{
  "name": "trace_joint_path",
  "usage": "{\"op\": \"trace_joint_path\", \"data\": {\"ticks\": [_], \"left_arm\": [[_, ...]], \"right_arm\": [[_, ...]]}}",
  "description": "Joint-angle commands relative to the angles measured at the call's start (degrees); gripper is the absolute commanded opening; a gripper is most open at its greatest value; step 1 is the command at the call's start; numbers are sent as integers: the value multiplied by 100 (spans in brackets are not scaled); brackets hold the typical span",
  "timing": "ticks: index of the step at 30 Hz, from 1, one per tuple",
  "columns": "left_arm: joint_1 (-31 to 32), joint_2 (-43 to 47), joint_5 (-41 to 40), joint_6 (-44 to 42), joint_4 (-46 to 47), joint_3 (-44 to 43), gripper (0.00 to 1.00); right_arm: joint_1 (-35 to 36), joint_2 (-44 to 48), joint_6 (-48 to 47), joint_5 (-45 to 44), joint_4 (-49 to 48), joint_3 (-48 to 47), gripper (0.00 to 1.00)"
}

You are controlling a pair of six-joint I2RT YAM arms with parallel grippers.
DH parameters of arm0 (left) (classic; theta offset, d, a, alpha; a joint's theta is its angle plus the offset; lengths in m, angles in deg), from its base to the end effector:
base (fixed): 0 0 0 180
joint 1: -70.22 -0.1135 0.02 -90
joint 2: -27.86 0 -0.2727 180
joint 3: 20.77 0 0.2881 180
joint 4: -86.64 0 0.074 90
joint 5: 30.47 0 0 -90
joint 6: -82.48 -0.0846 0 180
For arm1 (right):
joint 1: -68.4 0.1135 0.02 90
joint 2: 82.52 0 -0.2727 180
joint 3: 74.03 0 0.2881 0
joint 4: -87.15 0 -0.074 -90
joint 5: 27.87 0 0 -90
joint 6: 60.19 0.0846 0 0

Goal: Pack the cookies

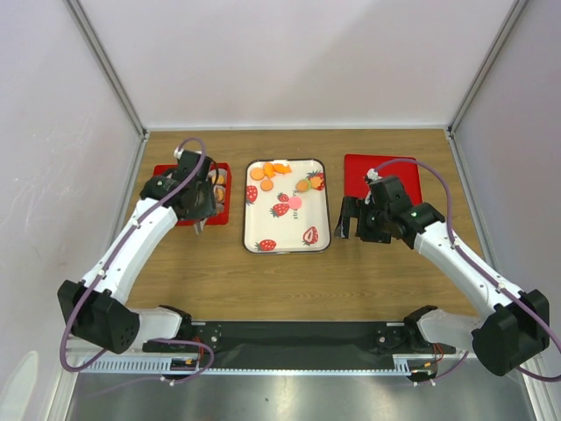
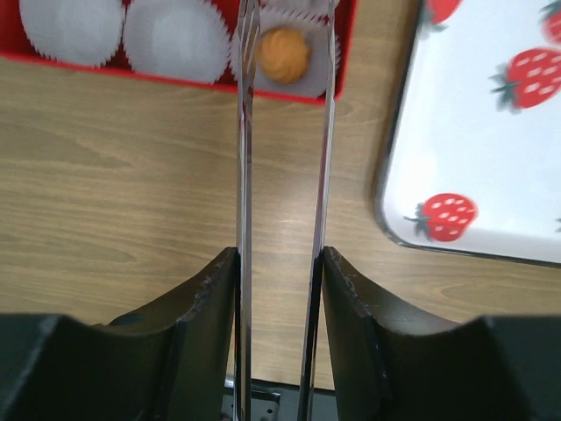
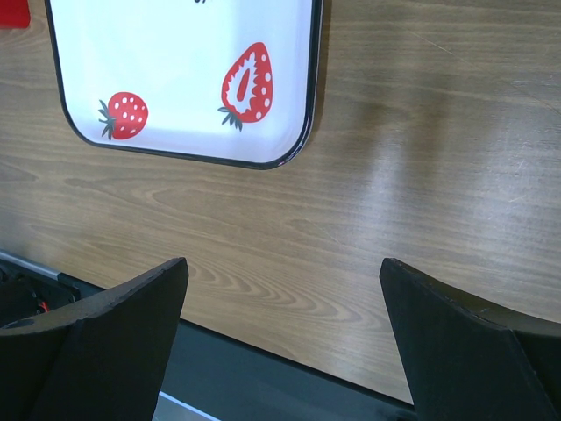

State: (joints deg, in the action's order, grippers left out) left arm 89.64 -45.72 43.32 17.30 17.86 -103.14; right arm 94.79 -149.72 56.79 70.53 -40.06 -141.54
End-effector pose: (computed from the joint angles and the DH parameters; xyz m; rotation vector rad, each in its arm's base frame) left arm 0.2958 -0.0792 0.2847 -0.2176 2.5453 0.0791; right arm 0.2619 0.1437 0.2414 -0.0507 2.5642 0.5593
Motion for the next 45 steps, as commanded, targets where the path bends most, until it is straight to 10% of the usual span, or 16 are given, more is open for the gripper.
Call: {"op": "trace_joint_path", "data": {"ticks": [1, 14, 45], "left_arm": [[228, -94, 39, -127, -20, -978, 47], [1924, -2000, 425, 269, 454, -2194, 49], [2470, -3241, 144, -91, 578, -2563, 52]], "right_arm": [[6, -4, -17, -40, -61, -138, 100], [-231, 154, -132, -357, 370, -674, 100], [-512, 611, -176, -515, 625, -569, 100]]}}
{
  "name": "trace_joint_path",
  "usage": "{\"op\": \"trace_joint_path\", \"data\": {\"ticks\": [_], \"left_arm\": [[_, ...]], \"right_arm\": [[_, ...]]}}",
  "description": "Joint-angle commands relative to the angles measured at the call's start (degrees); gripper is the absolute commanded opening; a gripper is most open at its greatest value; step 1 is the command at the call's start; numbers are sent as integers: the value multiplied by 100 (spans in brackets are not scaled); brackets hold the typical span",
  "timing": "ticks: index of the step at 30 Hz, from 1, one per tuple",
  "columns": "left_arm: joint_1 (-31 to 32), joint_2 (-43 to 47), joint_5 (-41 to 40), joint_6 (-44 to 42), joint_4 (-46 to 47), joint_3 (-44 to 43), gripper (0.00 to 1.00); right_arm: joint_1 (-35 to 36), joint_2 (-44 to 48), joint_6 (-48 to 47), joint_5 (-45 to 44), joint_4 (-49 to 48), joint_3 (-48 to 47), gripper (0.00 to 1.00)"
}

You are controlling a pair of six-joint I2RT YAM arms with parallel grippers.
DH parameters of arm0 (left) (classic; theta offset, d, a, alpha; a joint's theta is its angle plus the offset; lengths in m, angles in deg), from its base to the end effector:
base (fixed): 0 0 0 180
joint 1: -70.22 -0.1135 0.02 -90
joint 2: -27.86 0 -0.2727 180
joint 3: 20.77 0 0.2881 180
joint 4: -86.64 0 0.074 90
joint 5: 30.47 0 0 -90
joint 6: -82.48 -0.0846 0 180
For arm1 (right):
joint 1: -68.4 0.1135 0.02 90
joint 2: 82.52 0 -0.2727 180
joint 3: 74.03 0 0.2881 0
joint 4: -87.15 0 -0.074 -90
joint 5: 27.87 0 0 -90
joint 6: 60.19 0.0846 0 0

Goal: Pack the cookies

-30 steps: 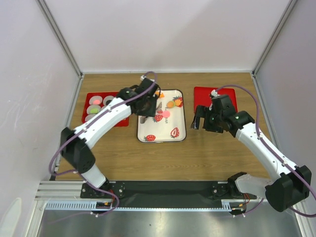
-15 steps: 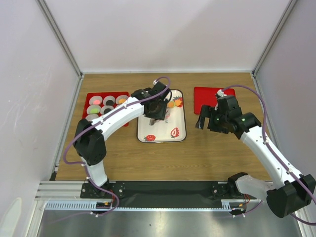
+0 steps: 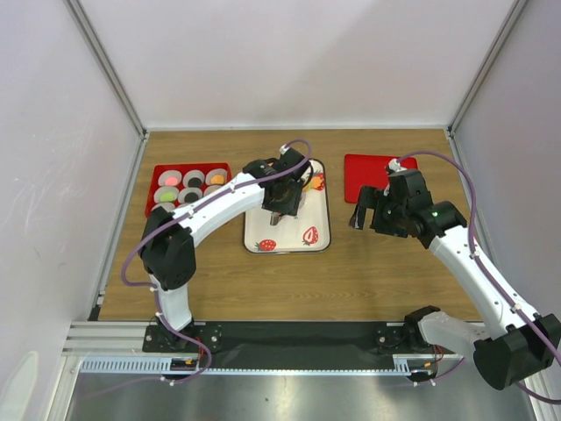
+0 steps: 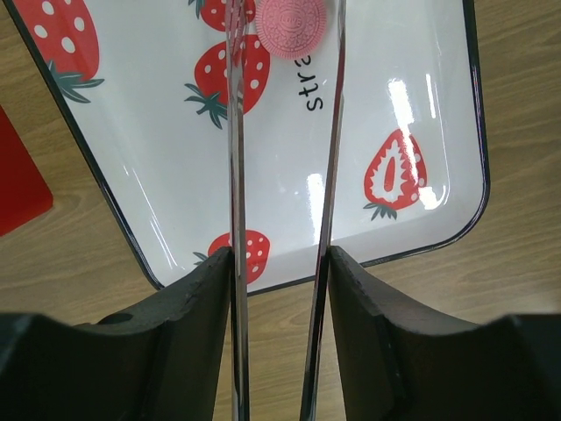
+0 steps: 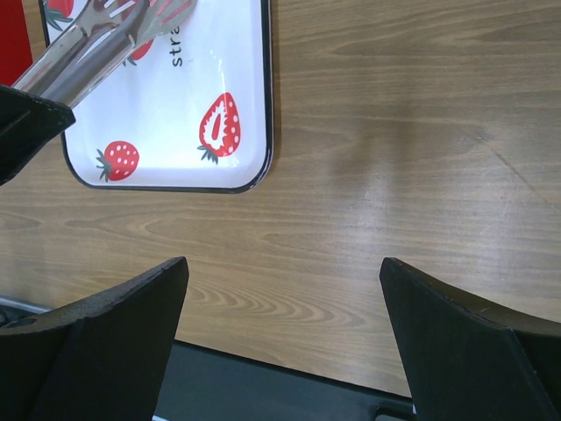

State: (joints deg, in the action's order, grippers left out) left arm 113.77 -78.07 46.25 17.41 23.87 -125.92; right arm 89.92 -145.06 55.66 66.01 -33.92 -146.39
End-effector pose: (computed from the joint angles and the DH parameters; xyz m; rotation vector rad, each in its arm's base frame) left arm 0.3414 -0.2977 0.2318 0.3546 2.6081 -0.0947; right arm 0.2601 0.1087 0.2849 0.0623 2.4767 0.4478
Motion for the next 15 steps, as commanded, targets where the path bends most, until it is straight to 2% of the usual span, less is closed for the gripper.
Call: {"op": "trace_joint_path", "data": {"ticks": [1, 11, 15], "left_arm": [[75, -15, -157, -102, -32, -286, 51], [92, -33, -184, -111, -182, -338, 43], [92, 20, -245, -137, -296, -618, 41]], "right_arm": [[-34, 146, -62, -63, 2, -66, 100], [-60, 111, -62, -1, -60, -48, 100], [-86, 85, -62, 25, -86, -66, 100]]}}
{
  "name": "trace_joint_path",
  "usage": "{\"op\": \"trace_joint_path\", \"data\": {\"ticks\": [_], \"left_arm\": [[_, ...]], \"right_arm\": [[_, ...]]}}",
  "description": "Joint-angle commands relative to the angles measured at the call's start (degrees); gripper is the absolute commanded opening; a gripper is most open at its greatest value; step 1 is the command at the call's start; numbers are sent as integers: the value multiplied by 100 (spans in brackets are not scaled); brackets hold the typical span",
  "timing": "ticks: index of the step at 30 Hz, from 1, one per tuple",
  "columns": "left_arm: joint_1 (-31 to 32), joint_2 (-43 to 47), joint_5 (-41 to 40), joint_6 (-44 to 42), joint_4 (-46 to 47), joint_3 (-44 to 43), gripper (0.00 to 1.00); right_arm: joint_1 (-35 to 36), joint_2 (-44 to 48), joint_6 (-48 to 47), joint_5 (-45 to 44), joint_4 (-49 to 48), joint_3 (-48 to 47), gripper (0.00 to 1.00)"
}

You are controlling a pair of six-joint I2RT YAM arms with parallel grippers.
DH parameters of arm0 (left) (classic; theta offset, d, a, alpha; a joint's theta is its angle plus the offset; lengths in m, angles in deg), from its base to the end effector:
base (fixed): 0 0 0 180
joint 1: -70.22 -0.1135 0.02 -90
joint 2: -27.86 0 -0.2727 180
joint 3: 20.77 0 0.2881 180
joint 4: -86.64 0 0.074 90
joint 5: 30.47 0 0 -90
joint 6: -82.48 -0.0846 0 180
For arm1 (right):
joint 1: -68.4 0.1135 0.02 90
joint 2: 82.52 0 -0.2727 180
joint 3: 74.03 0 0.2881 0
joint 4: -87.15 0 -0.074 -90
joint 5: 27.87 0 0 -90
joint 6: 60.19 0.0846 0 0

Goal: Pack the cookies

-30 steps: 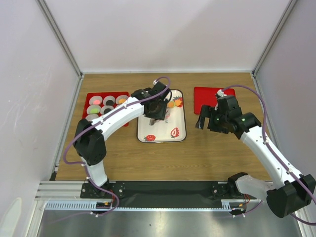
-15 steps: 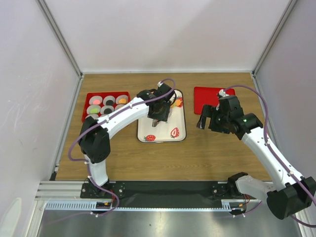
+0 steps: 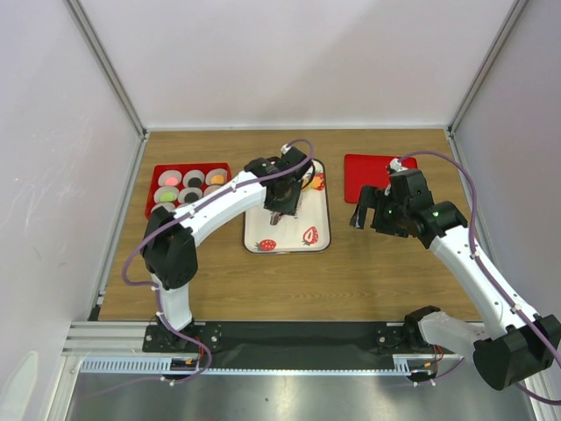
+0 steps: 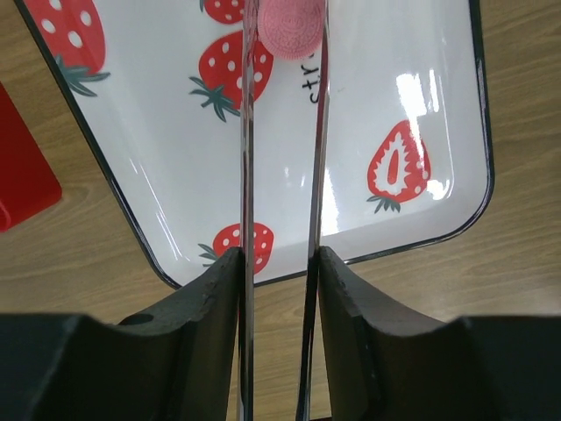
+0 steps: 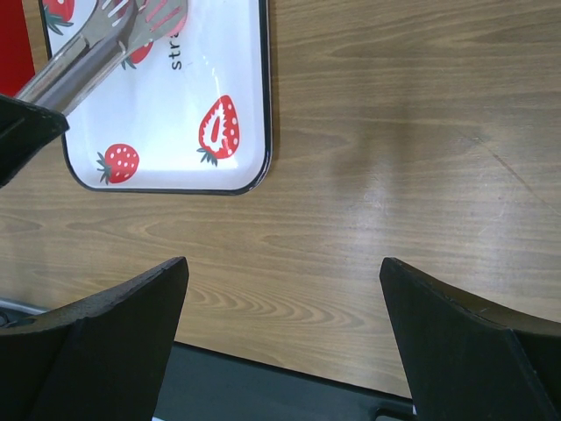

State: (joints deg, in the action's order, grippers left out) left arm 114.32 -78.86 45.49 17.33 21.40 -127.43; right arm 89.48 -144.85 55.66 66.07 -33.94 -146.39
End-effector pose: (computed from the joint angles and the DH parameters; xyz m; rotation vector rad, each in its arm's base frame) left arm 0.3387 -0.2997 0.2326 0.3726 2.6246 -0.0594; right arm 0.2603 0.1066 0.2859 0.0710 2.4719 0.4473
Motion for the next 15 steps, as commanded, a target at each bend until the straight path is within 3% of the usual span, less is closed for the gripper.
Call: {"op": "trace_joint_path", "data": {"ticks": [1, 8, 15], "left_arm": [[29, 133, -178, -163, -110, -538, 41], [-59, 318, -257, -181, -330, -961, 40], [-594, 896, -379, -76, -444, -786, 40]], "right_arm": [[-43, 63, -62, 27, -84, -75, 100], [-69, 10, -80, 54, -110, -119, 100], [-87, -78, -88, 194, -180, -136, 100]]}}
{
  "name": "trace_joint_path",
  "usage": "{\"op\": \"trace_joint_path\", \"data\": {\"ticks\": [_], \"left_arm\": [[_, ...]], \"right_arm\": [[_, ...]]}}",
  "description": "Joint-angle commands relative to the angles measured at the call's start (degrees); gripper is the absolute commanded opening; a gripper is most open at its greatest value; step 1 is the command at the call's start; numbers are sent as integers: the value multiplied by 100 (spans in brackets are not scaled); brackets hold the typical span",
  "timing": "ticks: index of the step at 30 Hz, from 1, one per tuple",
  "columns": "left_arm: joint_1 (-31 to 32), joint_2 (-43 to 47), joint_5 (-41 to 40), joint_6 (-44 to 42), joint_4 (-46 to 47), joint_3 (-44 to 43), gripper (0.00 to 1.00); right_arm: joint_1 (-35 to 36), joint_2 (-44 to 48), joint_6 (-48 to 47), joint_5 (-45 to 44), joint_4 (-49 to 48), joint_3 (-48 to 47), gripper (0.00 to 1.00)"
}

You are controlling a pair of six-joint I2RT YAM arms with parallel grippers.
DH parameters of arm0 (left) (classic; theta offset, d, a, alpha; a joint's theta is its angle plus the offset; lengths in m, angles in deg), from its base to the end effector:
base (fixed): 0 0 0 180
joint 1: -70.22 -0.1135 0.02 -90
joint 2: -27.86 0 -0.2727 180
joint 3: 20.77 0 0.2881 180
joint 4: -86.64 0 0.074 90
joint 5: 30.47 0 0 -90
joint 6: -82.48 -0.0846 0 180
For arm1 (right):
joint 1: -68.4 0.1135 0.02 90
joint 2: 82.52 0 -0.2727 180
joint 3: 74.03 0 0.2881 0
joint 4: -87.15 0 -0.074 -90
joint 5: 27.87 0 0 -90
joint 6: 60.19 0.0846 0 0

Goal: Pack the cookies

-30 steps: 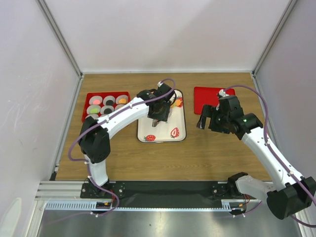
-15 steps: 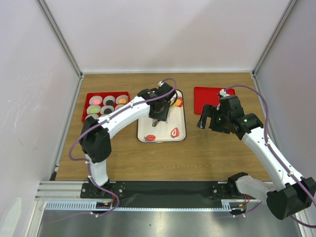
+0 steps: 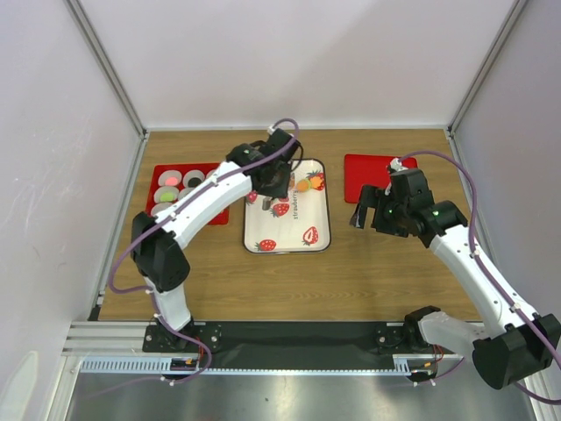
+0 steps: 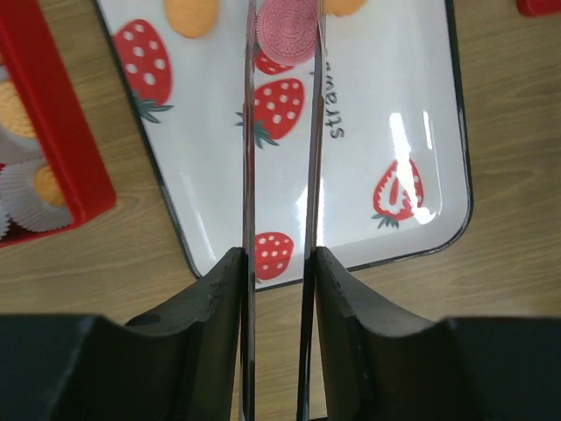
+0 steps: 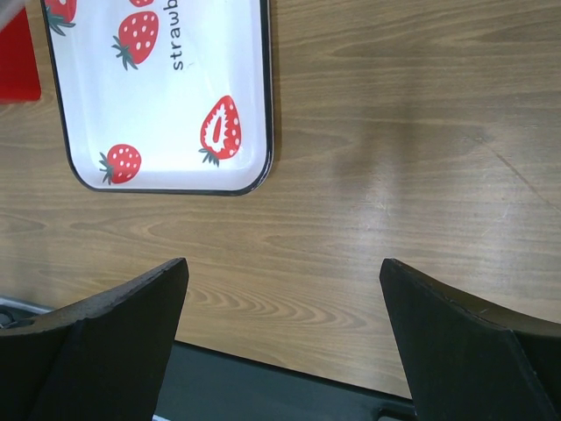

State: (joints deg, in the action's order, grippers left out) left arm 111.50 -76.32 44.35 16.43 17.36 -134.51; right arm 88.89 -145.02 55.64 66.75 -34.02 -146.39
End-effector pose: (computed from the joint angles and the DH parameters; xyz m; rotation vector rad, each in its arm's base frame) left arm 0.3523 -0.2798 0.2913 0.2941 2.5415 -0.0859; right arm 0.2616 0.1050 0.2853 0.0780 2.4744 0.4561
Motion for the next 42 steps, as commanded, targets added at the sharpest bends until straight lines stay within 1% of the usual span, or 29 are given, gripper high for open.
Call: {"op": "trace_joint_path", "data": {"ticks": [1, 5, 6, 8, 11, 15, 21, 26, 36, 42], "left_arm": [[-383, 758, -327, 14, -31, -16, 40], [-901, 1338, -521, 93, 13, 502, 40], [-1163, 1487, -521, 136, 56, 773, 40], [-1446, 1909, -539, 189, 74, 1064, 40], [-2156, 2401, -521, 268, 118, 1819, 41], [-2667, 2841, -398, 312, 83, 2426, 40], [-3063, 3211, -267, 330, 56, 2981, 41], [-3187, 3308, -257, 321, 56, 3236, 41], [-3275, 3211, -222, 251, 180, 3307, 41], [-3310, 3185, -249, 269, 206, 3333, 44]], "right_arm": [[-19, -87, -86, 144, -198, -145, 100], [-19, -175, -104, 214, -277, -119, 100], [-19, -201, -113, 249, -286, -119, 100], [-28, -236, -113, 276, -330, -110, 100], [-28, -289, -104, 337, -409, -66, 100], [-36, -298, -104, 408, -497, 4, 100], [-28, -298, -51, 583, -638, 180, 100], [-36, -280, -69, 645, -699, 285, 100], [-36, -228, -104, 628, -638, 303, 100], [-36, -254, -104, 645, -655, 303, 100]]}}
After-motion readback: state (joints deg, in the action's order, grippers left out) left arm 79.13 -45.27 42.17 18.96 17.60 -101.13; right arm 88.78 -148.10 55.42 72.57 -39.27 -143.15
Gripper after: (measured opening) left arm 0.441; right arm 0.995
